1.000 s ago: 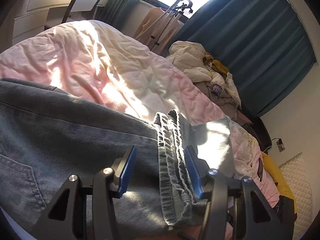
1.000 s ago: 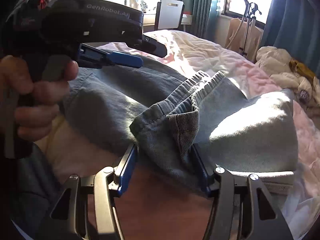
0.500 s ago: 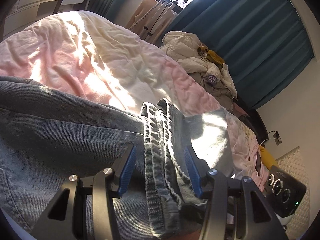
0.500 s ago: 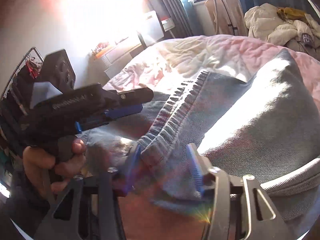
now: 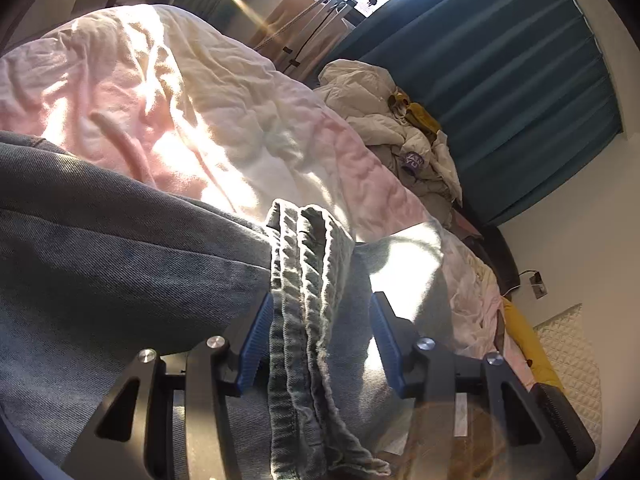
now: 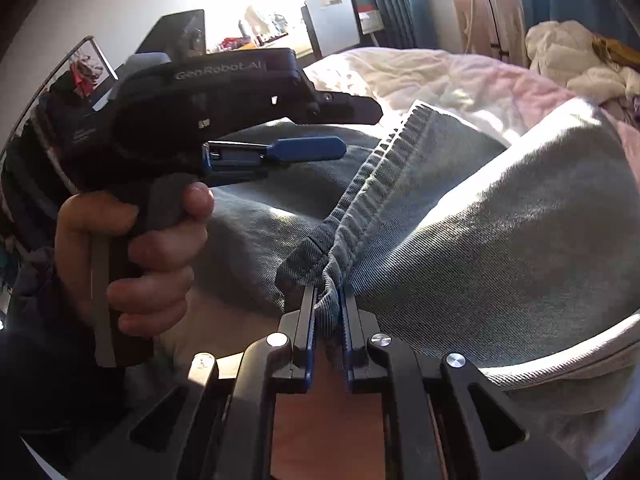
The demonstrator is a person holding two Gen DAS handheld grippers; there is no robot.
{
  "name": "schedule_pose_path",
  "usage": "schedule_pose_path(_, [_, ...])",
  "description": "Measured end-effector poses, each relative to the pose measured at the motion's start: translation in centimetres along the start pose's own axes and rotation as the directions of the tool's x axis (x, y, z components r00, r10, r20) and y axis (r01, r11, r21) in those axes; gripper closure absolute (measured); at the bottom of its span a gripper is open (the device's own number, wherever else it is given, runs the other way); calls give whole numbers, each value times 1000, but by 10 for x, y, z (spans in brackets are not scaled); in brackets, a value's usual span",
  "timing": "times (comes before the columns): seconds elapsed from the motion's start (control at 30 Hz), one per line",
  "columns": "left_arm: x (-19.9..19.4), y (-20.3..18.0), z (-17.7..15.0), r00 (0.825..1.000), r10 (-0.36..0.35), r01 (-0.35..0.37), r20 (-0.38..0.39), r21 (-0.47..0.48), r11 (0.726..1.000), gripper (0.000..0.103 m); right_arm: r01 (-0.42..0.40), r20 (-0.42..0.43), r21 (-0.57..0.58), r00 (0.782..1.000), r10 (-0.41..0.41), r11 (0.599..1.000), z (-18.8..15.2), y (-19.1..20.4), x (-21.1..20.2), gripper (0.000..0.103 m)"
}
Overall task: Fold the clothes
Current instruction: 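Hold the folded edge with the left gripper while the right gripper grasps the hem edge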
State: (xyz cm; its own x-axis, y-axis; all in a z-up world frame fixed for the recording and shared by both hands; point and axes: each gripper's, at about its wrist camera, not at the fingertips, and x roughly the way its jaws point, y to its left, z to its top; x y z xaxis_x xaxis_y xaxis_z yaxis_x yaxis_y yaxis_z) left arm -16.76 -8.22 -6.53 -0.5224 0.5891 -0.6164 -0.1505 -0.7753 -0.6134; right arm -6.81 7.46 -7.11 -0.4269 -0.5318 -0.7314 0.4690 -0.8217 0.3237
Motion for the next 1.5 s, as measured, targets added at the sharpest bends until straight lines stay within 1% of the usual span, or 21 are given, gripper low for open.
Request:
schedule_pose_path(0.13, [14,5,3,998,66,-66,-9,7,998,53,32,35,-33,999,-31,999,0,8,-5,93])
schedule_pose_path(0.3, [33,8,-1,994,50,-50,-97,3,999,53,34,45,-30,998,-33,999,-3,8,-7,93])
schedule_pose_path(0.43, [39,0,-5,994,58,-54,-93,48,997,54,30,57,-36,998,-27,999,-4,8,-6,93])
schedule_pose_path(0.5, [41,-6,-7,993,97,-91,-74,85,992,76,28,64,-41,998,-25,999,-5,9,-6,93])
schedule_pose_path(0.57, [40,-11,-9,991,123,-117,-48,113,987,90,35,74,-49,997,-31,998,-6,11,-6,93])
schedule_pose_path(0.63, [30,-16,-8,993,120,-117,-13,122,986,92,43,96,-63,995,-36,997,-7,14,-8,93])
schedule_pose_path(0.73, [-1,-18,-1,996,64,-69,65,79,994,93,48,142,-90,989,-35,995,-8,20,-16,93])
schedule_pose_path(0.8, [-23,-17,3,993,32,-37,113,45,998,93,29,182,-115,983,-7,993,-7,27,-21,93])
schedule_pose_path(0.83, [-32,-15,4,990,36,-42,136,44,998,93,14,196,-128,980,11,992,-7,32,-23,93])
schedule_pose_path(0.87, [-35,-13,4,988,59,-67,144,48,997,93,-2,206,-141,978,31,990,-6,36,-25,93])
schedule_pose_path(0.93, [-33,-2,3,985,110,-115,130,32,993,93,-24,205,-161,977,57,987,-7,44,-23,88])
schedule_pose_path(1.07, [-9,35,-2,983,179,-175,32,-87,981,93,-38,170,-153,983,64,988,-9,38,-23,86])
schedule_pose_path(1.1, [-6,39,-2,983,183,-179,24,-102,978,93,-42,180,-132,982,66,990,-8,32,-27,86])
schedule_pose_path(1.17, [-11,34,-2,983,178,-173,43,-94,980,93,-57,230,-67,971,71,996,-5,15,-43,86])
schedule_pose_path(1.23, [-17,28,-2,980,185,-180,67,-73,981,93,-7,289,-16,957,11,1000,5,12,-58,83])
schedule_pose_path(1.3, [-21,27,-1,974,211,-207,84,-62,976,93,133,320,27,938,-134,991,10,-1,-73,83])
schedule_pose_path(1.33, [-20,30,-1,972,222,-216,77,-72,974,93,202,321,58,923,-210,978,10,-11,-77,83])
schedule_pose_path(1.37, [-15,35,-1,971,230,-225,62,-83,971,93,263,298,111,911,-284,958,11,-26,-78,83])
schedule_pose_path(1.4, [-11,39,-1,970,238,-233,45,-91,968,93,298,257,177,906,-336,938,10,-43,-77,83])
schedule_pose_path(1.47, [-8,39,-1,969,243,-239,45,-81,968,93,299,147,310,923,-357,902,5,-79,-64,83])
schedule_pose_path(1.5, [-9,37,-1,970,237,-233,50,-74,970,92,266,113,377,938,-329,887,-5,-96,-63,83])
